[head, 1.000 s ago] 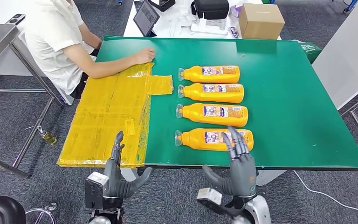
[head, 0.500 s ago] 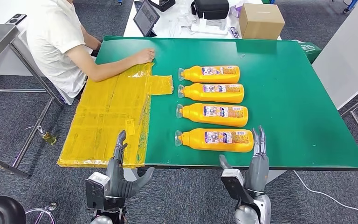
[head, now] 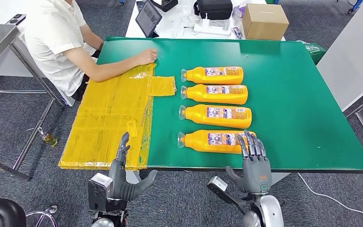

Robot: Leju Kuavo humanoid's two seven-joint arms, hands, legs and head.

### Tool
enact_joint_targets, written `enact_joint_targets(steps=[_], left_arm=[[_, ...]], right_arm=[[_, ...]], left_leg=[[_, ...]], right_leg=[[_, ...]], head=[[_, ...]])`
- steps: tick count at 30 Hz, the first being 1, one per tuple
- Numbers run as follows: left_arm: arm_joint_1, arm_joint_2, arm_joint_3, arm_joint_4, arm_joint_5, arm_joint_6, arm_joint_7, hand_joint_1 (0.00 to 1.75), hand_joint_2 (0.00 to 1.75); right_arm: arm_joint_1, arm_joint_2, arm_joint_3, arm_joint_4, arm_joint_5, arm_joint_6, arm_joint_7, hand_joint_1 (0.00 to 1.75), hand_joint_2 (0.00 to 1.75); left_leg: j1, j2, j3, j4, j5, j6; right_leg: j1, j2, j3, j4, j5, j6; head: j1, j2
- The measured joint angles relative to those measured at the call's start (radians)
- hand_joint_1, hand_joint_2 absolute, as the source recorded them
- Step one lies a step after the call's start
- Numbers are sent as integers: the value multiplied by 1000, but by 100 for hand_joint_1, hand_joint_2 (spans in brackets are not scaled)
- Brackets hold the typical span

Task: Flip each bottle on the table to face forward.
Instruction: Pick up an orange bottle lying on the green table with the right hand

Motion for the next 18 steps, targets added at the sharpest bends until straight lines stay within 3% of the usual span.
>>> enact_joint_targets(steps=[14,18], left_arm=[[-10,-1,-1,11,0,-6,0,0,175],[-12,-1,-1,13,0,-12,0,0,175]], right_arm=[[-26,-1,-17,-9,43,-1,37,0,175],[-39,-14,-9,1,39,-1,112,0,175]], left_leg=[[0,0,0,0,0,0],[0,0,0,0,0,0]], right_leg=[[0,0,0,0,0,0],[0,0,0,0,0,0]], head=[[0,0],[0,0]])
